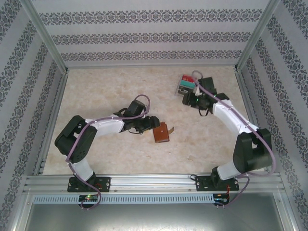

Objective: Put the credit cards into the card holder

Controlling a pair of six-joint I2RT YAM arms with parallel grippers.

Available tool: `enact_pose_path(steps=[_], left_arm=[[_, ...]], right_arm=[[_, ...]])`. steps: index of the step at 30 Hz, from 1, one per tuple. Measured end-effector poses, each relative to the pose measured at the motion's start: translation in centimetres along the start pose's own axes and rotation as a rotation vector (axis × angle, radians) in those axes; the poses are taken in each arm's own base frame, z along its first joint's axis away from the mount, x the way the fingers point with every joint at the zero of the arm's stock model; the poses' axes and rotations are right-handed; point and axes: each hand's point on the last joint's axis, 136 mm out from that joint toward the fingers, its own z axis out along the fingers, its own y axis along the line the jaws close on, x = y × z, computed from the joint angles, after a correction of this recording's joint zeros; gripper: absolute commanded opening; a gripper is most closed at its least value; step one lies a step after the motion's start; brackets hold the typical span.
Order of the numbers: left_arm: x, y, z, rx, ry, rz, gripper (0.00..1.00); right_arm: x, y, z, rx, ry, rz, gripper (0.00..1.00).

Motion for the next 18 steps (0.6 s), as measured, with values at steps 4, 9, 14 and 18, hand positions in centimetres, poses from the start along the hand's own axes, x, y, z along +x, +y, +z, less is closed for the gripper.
enact_pose_path(steps=[4, 9, 14, 18], left_arm=[[-2.4, -1.7, -1.3, -0.002, -0.092, 0.061, 0.80], [-4.4, -2.6, -2.5, -0.021, -0.183, 0.106, 0.89], [-6.0, -3.1, -3.3, -0.033, -0.231, 0.119, 0.90], [-6.3, -3.4, -3.4, -0.031, -0.237, 0.125, 0.90]], right_arm=[[-6.5, -1.3, 0.8, -0.036, -0.077, 0.049, 0.74], [-12.5, -2.9, 4.4, -0.062, -0.094, 0.089, 0.79], [-15.7, -4.3, 8.4, -0.059, -0.081, 0.100, 0.82], [-18.2, -4.4, 10.8, -0.093, -0.090, 0.098, 0.85]])
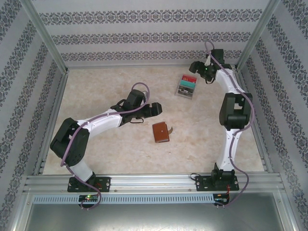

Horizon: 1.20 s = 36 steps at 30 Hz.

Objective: Put the credit cards into the card holder

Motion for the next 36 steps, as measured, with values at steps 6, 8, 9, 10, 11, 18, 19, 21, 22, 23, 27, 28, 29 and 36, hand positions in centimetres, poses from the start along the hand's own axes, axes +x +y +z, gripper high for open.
enact_pose_path(steps=[6, 8, 9, 10, 11, 18, 19, 21, 22, 23, 27, 28, 29, 36], left_arm=[[0.1, 0.3, 0.1, -0.008, 0.006, -0.003, 0.92], [0.1, 0.3, 0.1, -0.010, 0.006, -0.004, 0.92], [0.1, 0.4, 0.1, -0.013, 0.005, -0.005, 0.92], [0.1, 0.5, 0.1, -0.015, 0.006, -0.006, 0.92], [0.1, 0.6, 0.0, -0.021, 0.006, -0.007, 0.92], [0.3, 0.9, 0.0, -0.034, 0.013, -0.010, 0.92], [0.3, 0.9, 0.0, -0.034, 0.014, -0.011, 0.92], [0.3, 0.9, 0.0, -0.034, 0.014, -0.011, 0.92], [0.3, 0.9, 0.0, -0.034, 0.014, -0.011, 0.92], [0.3, 0.9, 0.0, -0.034, 0.014, -0.011, 0.92], [0.3, 0.9, 0.0, -0.035, 0.014, -0.011, 0.92], [0.3, 0.9, 0.0, -0.036, 0.016, -0.012, 0.92], [0.3, 0.9, 0.0, -0.036, 0.016, -0.012, 0.92], [0.2, 1.0, 0.0, -0.039, 0.013, -0.013, 0.92]], right_arm=[[-1.8, 0.1, 3.6, -0.082, 0.012, 0.035, 0.86], [-1.8, 0.0, 4.8, -0.105, 0.031, 0.051, 0.87], [-1.6, 0.0, 5.4, -0.114, 0.041, 0.056, 0.87], [-1.3, -0.2, 5.9, -0.119, 0.054, 0.064, 0.87], [-0.7, -0.5, 6.3, -0.120, 0.073, 0.073, 0.87], [1.3, -0.5, 6.7, -0.150, 0.154, 0.083, 0.86], [1.8, -0.4, 6.7, -0.159, 0.166, 0.076, 0.86], [3.1, -0.5, 6.6, -0.174, 0.202, 0.073, 0.85], [3.8, -0.5, 6.5, -0.182, 0.223, 0.073, 0.85], [4.6, -0.6, 6.4, -0.190, 0.244, 0.074, 0.84], [7.5, -0.5, 5.2, -0.214, 0.309, 0.067, 0.83], [8.0, -0.3, 4.8, -0.222, 0.322, 0.063, 0.83], [8.6, 0.0, 4.2, -0.234, 0.332, 0.054, 0.83], [11.7, 4.1, 1.4, -0.284, 0.364, -0.050, 0.84]])
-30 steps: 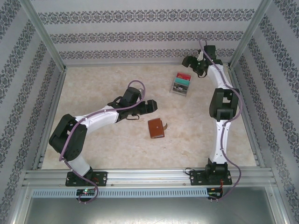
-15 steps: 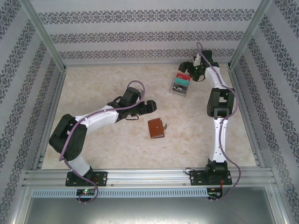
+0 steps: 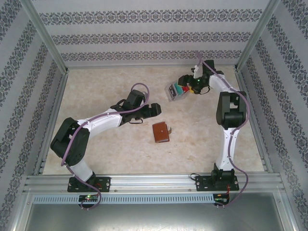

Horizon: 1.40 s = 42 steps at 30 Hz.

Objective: Put the credit cards into the card holder

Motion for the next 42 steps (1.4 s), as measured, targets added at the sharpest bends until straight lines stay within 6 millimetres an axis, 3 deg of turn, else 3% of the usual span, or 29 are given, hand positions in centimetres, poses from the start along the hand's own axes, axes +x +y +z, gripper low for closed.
enact_pose_path(steps=[2, 5, 14, 19, 22, 26, 27, 40, 42], left_arm=[[-0.1, 0.1, 0.0, -0.001, -0.002, -0.003, 0.92], [-0.4, 0.4, -0.1, -0.004, -0.007, -0.008, 0.92], [-0.3, 0.4, -0.1, -0.005, -0.004, -0.010, 0.92], [-0.4, 0.5, -0.1, -0.005, -0.005, -0.012, 0.91], [-0.5, 0.5, -0.1, -0.003, -0.004, -0.013, 0.91], [-0.4, 0.4, -0.1, 0.000, -0.001, -0.015, 0.91], [-0.4, 0.4, -0.1, 0.001, 0.001, -0.016, 0.91], [-0.2, 0.3, -0.1, 0.010, 0.009, -0.018, 0.91], [-0.2, 0.3, -0.1, 0.010, 0.009, -0.018, 0.91]], right_arm=[[-0.1, 0.5, 0.2, 0.023, -0.009, -0.029, 0.83], [-0.2, 0.3, 0.6, 0.065, -0.015, -0.055, 0.74], [-2.8, 0.0, 0.3, 0.124, -0.068, -0.077, 0.52], [-3.1, -0.7, 0.5, 0.158, -0.070, -0.072, 0.49], [-2.8, -1.8, 1.0, 0.193, -0.057, -0.060, 0.53], [-2.1, -3.2, 1.5, 0.233, -0.033, -0.041, 0.48], [-2.1, -3.2, 1.6, 0.233, -0.032, -0.040, 0.43], [-2.0, -2.9, 1.7, 0.229, -0.015, -0.069, 0.35], [-1.8, -2.8, 1.8, 0.226, -0.010, -0.083, 0.30]])
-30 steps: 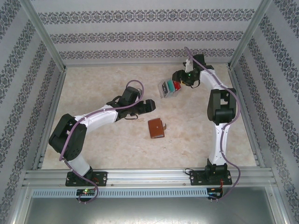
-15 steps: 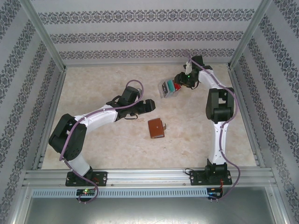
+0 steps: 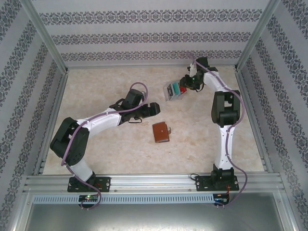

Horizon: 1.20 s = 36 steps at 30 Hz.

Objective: Put the credit cards into the card holder

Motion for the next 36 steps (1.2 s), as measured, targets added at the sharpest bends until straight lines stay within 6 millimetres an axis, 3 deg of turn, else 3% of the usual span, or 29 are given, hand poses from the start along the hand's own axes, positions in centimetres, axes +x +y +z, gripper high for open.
enact_pose_path(steps=[11, 19, 27, 33, 36], left_arm=[[0.0, 0.0, 0.0, 0.000, 0.000, -0.010, 0.91], [0.7, 0.7, 0.2, -0.012, 0.016, -0.023, 0.91], [1.1, 1.0, 0.3, -0.016, 0.023, -0.029, 0.91], [1.1, 1.0, 0.3, -0.014, 0.025, -0.028, 0.91], [1.1, 1.0, 0.3, -0.015, 0.025, -0.028, 0.91]], right_arm=[[3.1, 1.3, -0.2, -0.023, 0.058, -0.074, 0.24], [8.0, 3.0, -1.0, -0.029, 0.128, -0.110, 0.26], [12.5, 3.2, -2.7, -0.030, 0.156, -0.108, 0.27], [13.2, 2.8, -3.3, -0.002, 0.162, -0.103, 0.49], [13.0, 2.8, -4.0, 0.021, 0.148, -0.096, 0.52]])
